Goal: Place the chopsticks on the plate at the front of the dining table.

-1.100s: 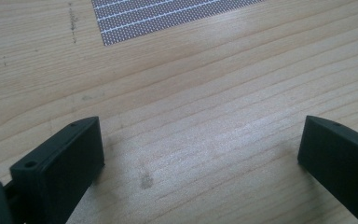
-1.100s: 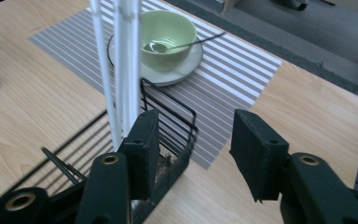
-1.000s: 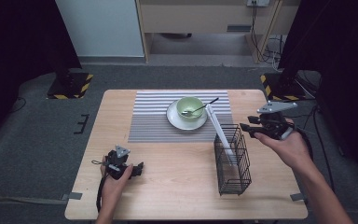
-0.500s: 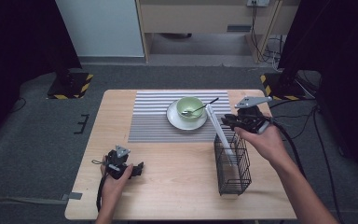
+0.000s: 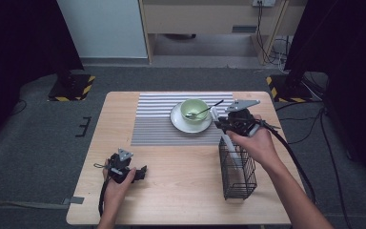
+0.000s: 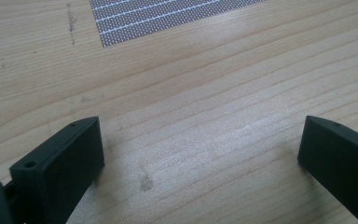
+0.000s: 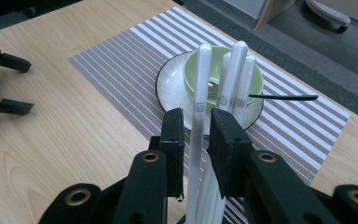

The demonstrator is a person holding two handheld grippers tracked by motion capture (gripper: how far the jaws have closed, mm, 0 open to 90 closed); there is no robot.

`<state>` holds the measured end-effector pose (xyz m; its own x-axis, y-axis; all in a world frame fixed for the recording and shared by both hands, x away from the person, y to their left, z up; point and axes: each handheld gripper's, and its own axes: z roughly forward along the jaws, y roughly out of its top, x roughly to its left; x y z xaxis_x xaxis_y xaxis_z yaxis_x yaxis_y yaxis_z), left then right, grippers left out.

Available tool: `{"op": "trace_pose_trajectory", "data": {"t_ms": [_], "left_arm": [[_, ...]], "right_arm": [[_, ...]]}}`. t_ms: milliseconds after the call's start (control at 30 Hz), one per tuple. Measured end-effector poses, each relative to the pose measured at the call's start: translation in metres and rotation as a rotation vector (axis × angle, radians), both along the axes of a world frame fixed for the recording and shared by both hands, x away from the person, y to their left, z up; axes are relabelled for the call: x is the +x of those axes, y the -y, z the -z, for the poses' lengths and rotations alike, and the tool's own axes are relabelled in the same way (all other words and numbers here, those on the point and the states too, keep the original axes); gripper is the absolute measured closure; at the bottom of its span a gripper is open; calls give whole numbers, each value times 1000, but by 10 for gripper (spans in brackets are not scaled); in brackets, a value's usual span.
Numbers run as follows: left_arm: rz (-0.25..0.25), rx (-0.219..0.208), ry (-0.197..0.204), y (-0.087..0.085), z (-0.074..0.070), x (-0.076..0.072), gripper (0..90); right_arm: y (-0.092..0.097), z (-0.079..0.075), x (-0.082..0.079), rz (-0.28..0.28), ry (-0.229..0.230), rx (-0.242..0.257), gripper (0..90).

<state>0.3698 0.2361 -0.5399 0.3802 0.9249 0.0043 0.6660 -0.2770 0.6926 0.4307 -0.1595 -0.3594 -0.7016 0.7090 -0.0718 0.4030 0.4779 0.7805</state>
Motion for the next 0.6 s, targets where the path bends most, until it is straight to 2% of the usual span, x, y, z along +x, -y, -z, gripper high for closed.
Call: {"op": "trace_pose_trajectory", "data": {"t_ms": [400, 600], "left_arm": [[2, 1, 2, 0, 0, 0, 0], [2, 1, 2, 0, 0, 0, 0]], "right_arm": [[-5, 5, 5, 14, 12, 4, 742], [-10, 11, 6, 12, 23, -26, 751]]}}
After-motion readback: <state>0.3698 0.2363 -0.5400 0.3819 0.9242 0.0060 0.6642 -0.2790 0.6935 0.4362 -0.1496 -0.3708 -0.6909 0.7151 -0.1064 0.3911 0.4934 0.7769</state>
